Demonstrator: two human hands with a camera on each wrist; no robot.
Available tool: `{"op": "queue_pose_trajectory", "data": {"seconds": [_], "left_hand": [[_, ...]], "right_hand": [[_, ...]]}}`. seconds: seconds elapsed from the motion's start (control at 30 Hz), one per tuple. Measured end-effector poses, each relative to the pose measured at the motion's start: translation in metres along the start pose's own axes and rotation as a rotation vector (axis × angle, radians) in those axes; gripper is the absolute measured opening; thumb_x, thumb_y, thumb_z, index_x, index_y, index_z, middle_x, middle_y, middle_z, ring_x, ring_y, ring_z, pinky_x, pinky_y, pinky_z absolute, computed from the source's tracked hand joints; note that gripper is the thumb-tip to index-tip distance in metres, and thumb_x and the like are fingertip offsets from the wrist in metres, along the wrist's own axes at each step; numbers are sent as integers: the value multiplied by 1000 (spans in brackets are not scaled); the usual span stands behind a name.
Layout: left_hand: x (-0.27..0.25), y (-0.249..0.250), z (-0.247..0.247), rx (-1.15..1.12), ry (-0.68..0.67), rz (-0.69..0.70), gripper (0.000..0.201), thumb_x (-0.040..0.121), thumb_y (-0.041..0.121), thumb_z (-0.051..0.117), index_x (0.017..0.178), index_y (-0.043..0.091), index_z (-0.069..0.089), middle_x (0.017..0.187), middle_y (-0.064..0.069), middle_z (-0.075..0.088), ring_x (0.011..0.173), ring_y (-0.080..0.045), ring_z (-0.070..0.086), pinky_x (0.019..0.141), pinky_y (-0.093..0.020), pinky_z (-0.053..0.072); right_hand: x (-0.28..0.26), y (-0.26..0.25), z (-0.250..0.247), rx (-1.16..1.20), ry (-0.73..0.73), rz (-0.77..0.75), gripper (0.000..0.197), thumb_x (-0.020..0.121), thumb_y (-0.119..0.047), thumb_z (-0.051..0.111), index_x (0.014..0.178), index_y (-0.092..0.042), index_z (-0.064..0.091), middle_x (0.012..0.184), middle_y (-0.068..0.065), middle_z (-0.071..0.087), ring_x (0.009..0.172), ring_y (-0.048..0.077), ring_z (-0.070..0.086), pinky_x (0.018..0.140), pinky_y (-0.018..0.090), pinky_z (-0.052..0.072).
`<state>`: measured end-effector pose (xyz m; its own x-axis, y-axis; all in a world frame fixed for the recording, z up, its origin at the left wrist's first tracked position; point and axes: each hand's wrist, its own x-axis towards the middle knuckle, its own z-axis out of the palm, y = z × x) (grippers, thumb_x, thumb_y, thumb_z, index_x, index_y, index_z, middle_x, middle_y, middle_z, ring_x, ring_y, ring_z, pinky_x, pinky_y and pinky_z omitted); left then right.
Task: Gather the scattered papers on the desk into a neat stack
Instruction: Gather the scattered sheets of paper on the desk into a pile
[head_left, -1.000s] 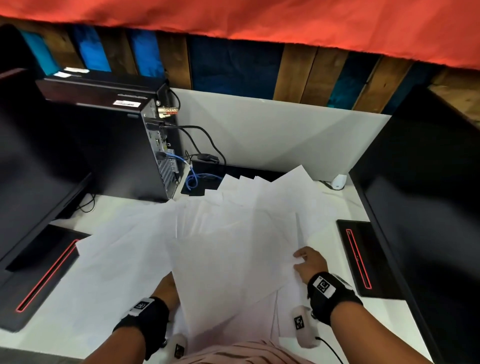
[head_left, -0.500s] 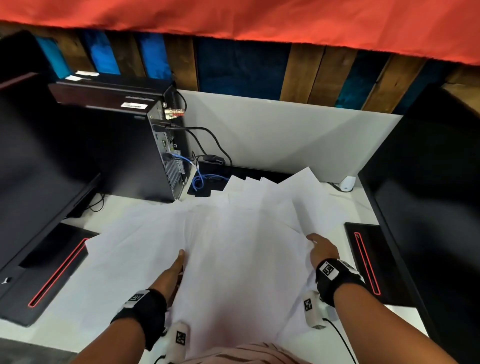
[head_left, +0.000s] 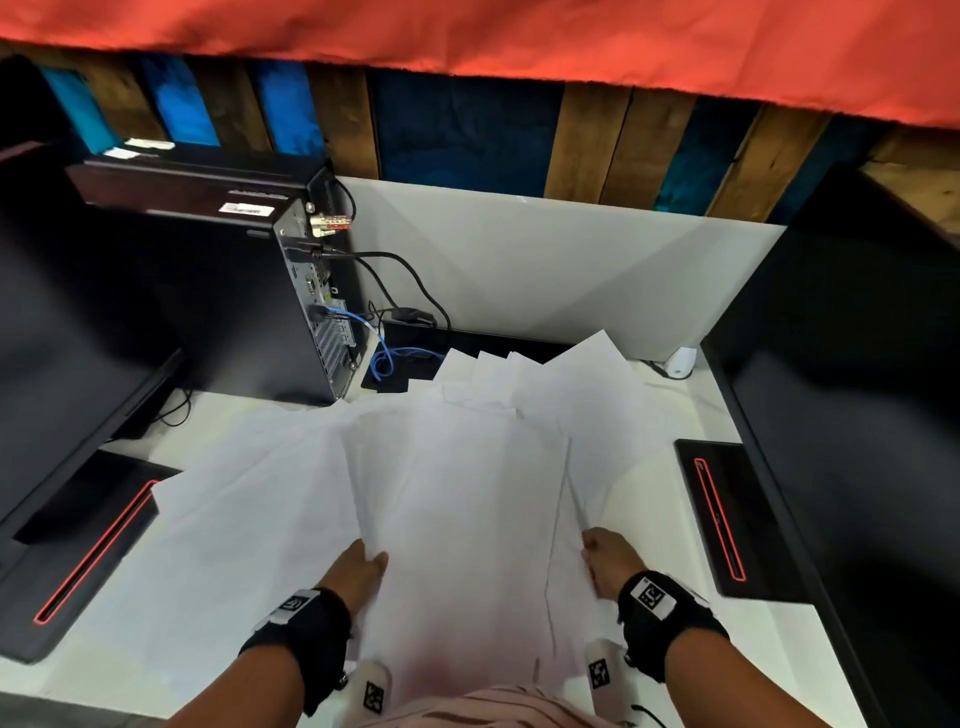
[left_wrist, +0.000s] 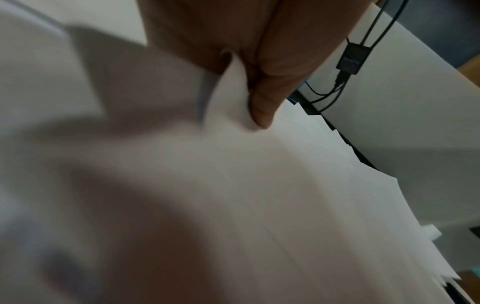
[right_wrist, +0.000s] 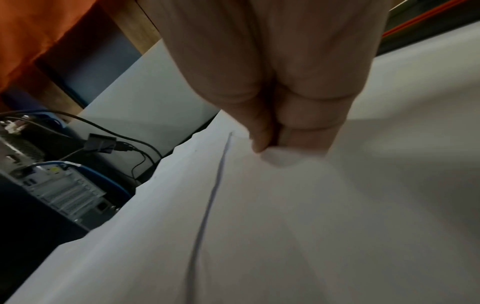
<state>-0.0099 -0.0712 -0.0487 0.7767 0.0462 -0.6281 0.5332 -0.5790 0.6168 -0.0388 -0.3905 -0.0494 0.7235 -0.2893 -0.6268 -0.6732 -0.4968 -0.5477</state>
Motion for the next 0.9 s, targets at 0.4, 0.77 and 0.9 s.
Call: {"op": "queue_pose_trajectory", "data": {"seconds": [0.4, 0.77, 0.9], "left_hand": [[-13, 13, 17, -362, -247, 108, 70, 48, 34, 85, 110, 13, 62, 105, -11, 73, 98, -29, 69, 89, -44, 55], [10, -13, -37, -199, 359, -25, 31, 85, -7, 53, 115, -12, 55, 109, -31, 62, 98, -40, 59, 82, -38, 42], [14, -30, -50, -110, 323, -78, 34, 85, -6, 54, 118, -11, 54, 116, -31, 61, 103, -39, 59, 86, -36, 42]], "right_hand": [[-12, -24, 27, -107, -117, -134, 53, 98, -6, 32, 150, -9, 19, 155, 8, 27, 141, 21, 31, 114, 24, 21], [29, -29, -24, 183, 455, 249, 63, 84, -32, 65, 135, -3, 42, 136, 23, 39, 124, 40, 45, 104, 44, 39], [46, -29, -34, 97, 401, 271, 68, 79, -50, 64, 132, -12, 48, 136, 21, 43, 123, 39, 46, 106, 44, 38]]}}
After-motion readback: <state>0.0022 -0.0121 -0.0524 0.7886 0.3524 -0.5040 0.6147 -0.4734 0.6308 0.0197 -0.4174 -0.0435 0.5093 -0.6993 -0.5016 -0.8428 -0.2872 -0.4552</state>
